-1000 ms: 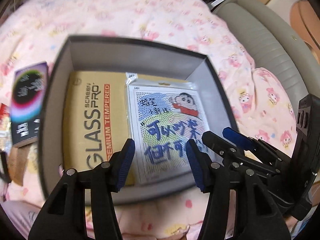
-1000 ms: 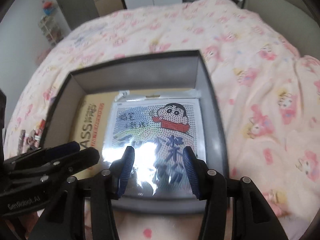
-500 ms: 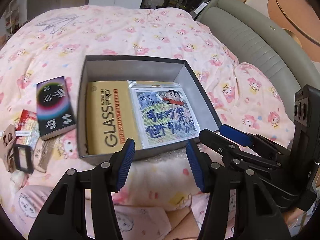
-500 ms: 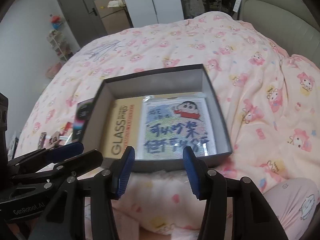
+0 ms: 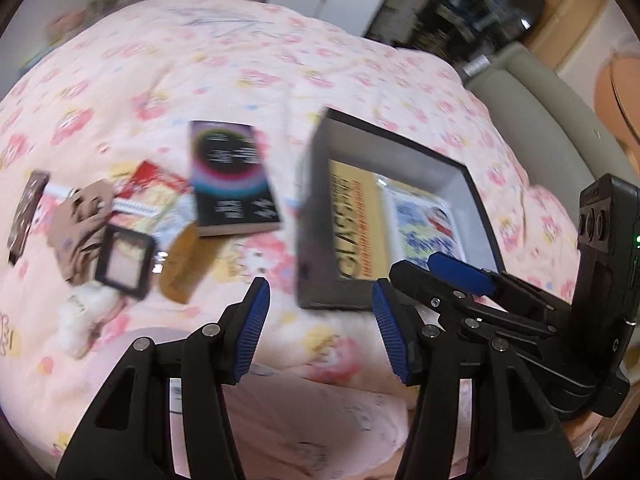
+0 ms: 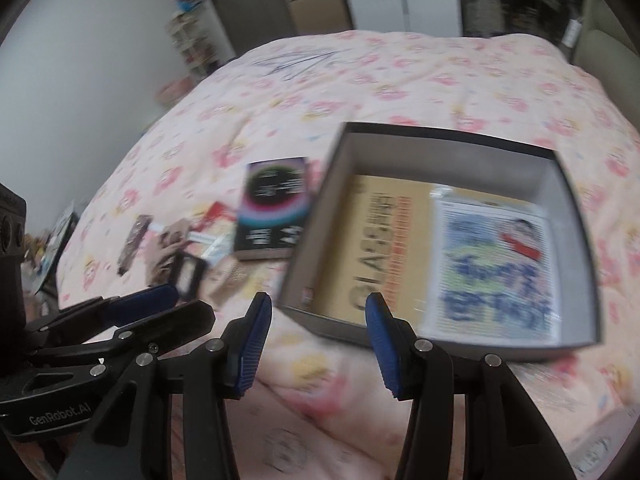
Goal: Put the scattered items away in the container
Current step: 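Move the left tool to the black Smart Devil box and grasp it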
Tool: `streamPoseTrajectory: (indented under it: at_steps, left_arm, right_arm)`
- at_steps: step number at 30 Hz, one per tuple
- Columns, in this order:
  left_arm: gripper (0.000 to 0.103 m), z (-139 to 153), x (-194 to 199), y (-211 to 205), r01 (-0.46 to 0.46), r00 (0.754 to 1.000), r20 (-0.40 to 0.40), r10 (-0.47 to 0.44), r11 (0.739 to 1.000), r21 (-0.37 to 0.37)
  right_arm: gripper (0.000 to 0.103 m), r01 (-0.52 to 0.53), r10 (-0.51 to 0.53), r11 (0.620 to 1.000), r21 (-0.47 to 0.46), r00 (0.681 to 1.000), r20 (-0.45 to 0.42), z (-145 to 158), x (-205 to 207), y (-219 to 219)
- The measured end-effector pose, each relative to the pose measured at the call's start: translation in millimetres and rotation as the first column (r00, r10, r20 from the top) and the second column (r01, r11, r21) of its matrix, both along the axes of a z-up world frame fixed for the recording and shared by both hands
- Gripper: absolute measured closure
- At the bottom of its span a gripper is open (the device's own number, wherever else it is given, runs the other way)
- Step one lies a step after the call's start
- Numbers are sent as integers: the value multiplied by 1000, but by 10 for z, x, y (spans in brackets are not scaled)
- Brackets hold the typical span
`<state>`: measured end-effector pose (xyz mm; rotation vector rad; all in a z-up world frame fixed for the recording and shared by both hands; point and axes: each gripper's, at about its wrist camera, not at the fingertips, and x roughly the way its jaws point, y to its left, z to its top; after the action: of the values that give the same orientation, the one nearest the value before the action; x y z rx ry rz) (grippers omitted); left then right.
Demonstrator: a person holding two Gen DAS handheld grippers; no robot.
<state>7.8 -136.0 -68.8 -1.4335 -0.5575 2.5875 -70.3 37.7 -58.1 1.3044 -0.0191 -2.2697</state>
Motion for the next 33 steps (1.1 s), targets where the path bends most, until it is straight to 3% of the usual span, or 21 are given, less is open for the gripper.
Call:
streamPoseTrajectory:
  at_steps: [5,8,12,16,23,27,29,33]
  left_arm:
    - [50,-151,-153,-532,-88,996,16,87,992,91]
    - [50,-313,-358,-830,-131,991,51,125,982,139]
    - [50,-598,-736,-1105,-119,987,129,95,974,193]
    - [50,-891,-1084,-1150,-88,976,214,42,974,209]
    - [50,-1369,-1499,-1119,-104,934,356,8,962,252]
    - [49,-1445,-1649,-1049,-84,934,356,-26,953,290]
    - [68,-1436,-1675,-1012,-78,937,350,-25,957,279]
    - [78,-1261,-1477,-1016,-77,959,284,-13,949,305]
  right_arm:
    - [57,-80,80,997,-20,997,2,-75,-210,-515]
    - [57,-100,101,995,-31,994,52,-190,-378,-775]
    - [57,-71,71,997,-13,995,65,-293,-545,-940]
    - [57,-23,26,999,-47,998,65,-299,-811,-893]
    - [57,-12,16,999,-39,996,88,-417,-1049,-935]
    - [57,-25,28,999,-34,994,109,-497,-1064,-928]
    - [57,-29,32,999,-33,993,109,-513,-1046,-928]
    - [57,-28,31,999,-23,993,112,-500,-970,-939]
